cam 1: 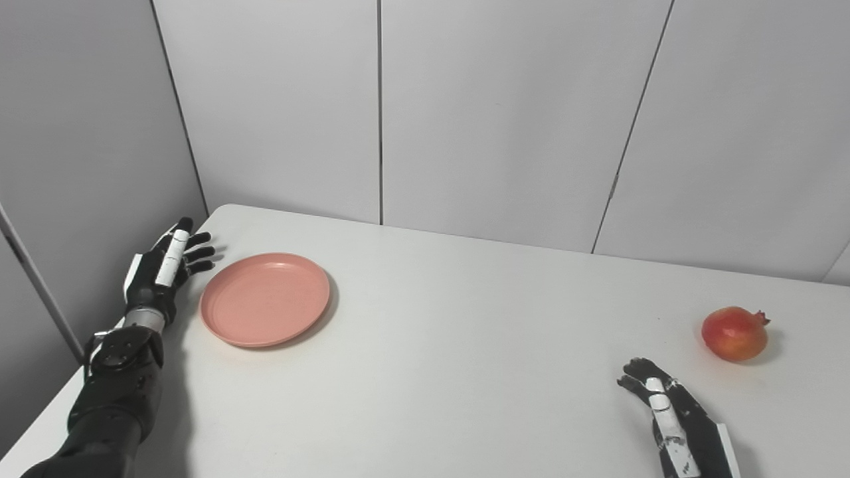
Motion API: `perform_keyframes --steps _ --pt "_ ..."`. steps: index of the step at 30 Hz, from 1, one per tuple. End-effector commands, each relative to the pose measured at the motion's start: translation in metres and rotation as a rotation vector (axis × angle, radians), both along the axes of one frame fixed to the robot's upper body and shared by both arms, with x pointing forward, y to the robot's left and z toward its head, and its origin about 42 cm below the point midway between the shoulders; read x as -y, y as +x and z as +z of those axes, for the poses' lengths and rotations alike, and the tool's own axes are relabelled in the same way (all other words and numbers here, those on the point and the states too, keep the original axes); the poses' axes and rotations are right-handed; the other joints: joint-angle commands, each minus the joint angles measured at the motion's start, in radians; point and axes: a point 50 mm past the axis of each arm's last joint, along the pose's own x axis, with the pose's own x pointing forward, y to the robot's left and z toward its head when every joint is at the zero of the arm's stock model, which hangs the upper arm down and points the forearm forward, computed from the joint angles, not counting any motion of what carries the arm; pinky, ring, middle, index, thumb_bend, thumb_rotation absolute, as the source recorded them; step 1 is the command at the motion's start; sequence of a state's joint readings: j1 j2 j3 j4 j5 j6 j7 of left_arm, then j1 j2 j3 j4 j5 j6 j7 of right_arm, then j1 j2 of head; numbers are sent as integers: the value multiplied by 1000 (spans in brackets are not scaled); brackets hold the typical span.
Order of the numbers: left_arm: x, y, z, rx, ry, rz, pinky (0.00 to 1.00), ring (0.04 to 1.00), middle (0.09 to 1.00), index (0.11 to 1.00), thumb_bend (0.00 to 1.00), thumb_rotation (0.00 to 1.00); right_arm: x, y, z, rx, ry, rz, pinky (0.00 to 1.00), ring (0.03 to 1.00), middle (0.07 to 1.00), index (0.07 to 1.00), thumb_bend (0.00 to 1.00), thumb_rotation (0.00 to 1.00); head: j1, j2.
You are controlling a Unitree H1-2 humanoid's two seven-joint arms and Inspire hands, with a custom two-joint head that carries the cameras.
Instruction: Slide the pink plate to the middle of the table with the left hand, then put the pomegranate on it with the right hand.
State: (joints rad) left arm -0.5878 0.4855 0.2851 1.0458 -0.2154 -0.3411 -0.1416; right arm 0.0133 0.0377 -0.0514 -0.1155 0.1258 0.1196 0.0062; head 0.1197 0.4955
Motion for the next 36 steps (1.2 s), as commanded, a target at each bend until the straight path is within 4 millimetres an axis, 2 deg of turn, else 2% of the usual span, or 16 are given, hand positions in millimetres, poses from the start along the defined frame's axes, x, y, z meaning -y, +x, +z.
perform_keyframes --steps 1,6,10,15,23,31,36 --pt "9 12 22 67 30 -42 807 824 850 901 932 854 -2 0 -1 -25 -2 -3 998 769 749 694 589 637 1 1" --pt "21 11 23 83 24 -77 796 816 841 891 897 854 -4 0 -1 -22 4 -1 999 771 755 687 596 638 -4 2" --pt "27 11 19 74 12 -116 816 828 849 938 877 850 -4 1 0 -22 11 0 996 769 750 683 608 625 -6 4" --pt "38 9 17 70 -56 -152 802 825 851 938 957 786 -4 1 0 -23 7 3 996 778 757 690 607 622 -8 6" --pt "48 3 11 56 -103 -171 778 812 851 932 971 787 -5 1 0 -18 2 7 991 781 759 692 593 633 -9 10" --pt "58 -3 8 60 -117 -174 756 788 819 914 914 772 -6 2 -1 -30 3 1 966 773 757 695 592 624 -10 11" --pt "68 -4 10 54 -108 -191 748 786 831 921 907 788 -7 2 -2 -29 5 3 979 775 757 694 597 623 -12 11"
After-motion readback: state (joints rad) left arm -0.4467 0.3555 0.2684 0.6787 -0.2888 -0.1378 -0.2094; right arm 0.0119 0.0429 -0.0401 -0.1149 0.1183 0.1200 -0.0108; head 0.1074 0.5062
